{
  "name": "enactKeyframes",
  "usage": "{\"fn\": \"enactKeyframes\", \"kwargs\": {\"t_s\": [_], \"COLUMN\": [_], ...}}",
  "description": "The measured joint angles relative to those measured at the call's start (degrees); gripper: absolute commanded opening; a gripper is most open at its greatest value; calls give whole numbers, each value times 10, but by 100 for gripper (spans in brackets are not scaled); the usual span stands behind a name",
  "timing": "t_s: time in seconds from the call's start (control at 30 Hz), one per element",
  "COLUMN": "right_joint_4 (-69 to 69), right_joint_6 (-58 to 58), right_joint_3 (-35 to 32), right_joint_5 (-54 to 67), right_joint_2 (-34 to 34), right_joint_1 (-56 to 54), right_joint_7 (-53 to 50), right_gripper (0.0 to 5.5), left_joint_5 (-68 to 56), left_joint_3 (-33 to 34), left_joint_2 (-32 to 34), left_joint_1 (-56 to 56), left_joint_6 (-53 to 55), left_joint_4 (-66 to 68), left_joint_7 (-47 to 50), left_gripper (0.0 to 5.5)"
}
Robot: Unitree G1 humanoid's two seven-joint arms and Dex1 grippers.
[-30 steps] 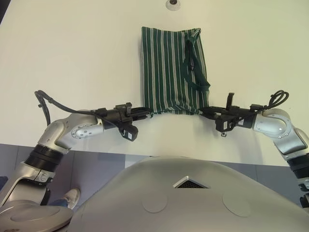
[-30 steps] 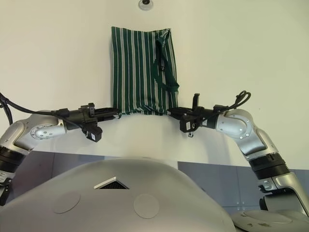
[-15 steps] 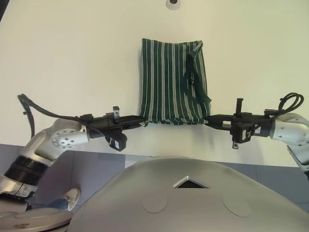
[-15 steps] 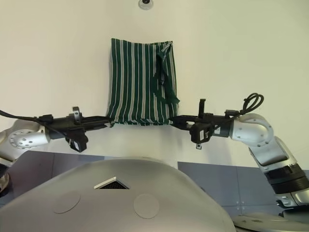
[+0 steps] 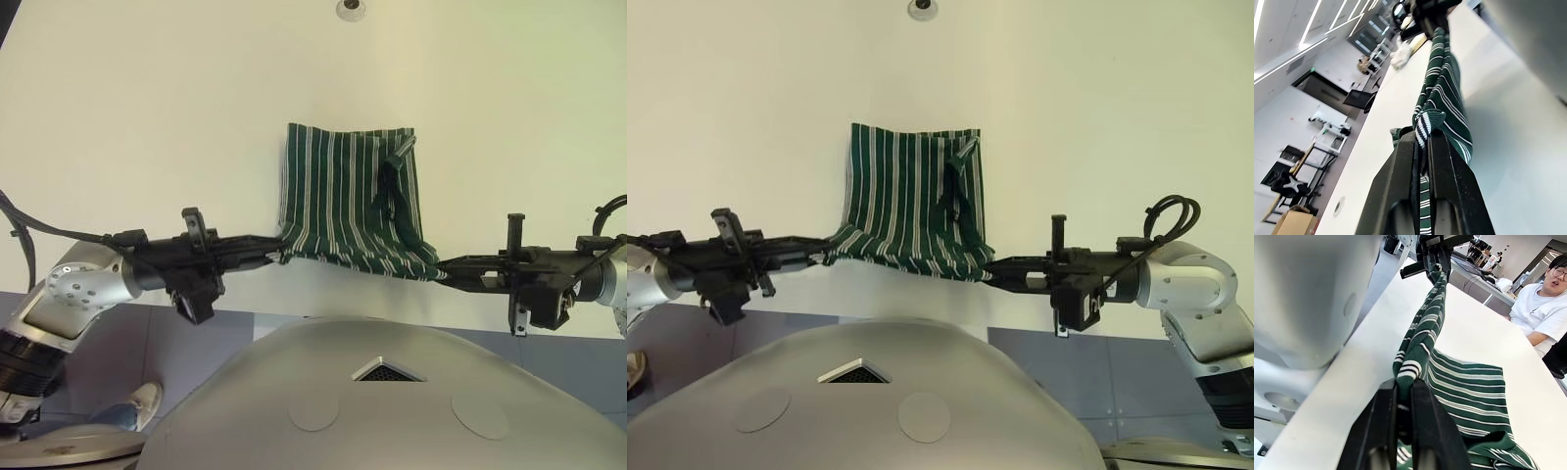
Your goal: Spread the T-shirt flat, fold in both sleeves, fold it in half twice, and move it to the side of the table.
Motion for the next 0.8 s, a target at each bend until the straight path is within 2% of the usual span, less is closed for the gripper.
{"fn": "enactKeyframes", "kwargs": {"t_s": [0.03,0.23,0.43,0.6,0.8], "right_joint_4": [10,103,225,316,387], "right_joint_6": [12,66,85,90,67], "right_joint_3": [2,19,40,76,134], "right_joint_5": [-19,-172,-313,-416,-464], "right_joint_2": [17,122,198,233,251], "right_joint_1": [-24,-182,-322,-385,-382], "right_joint_7": [-12,-117,-225,-298,-316], "right_gripper": [15,15,15,15,15], "left_joint_5": [15,73,148,230,293], "left_joint_3": [-4,4,13,13,-31], "left_joint_2": [-32,-132,-221,-257,-275], "left_joint_1": [-22,-100,-186,-243,-256], "left_joint_6": [21,86,144,174,150], "left_joint_4": [16,85,173,254,336], "left_joint_7": [2,33,88,137,161], "left_gripper": [1,1,1,1,0]}}
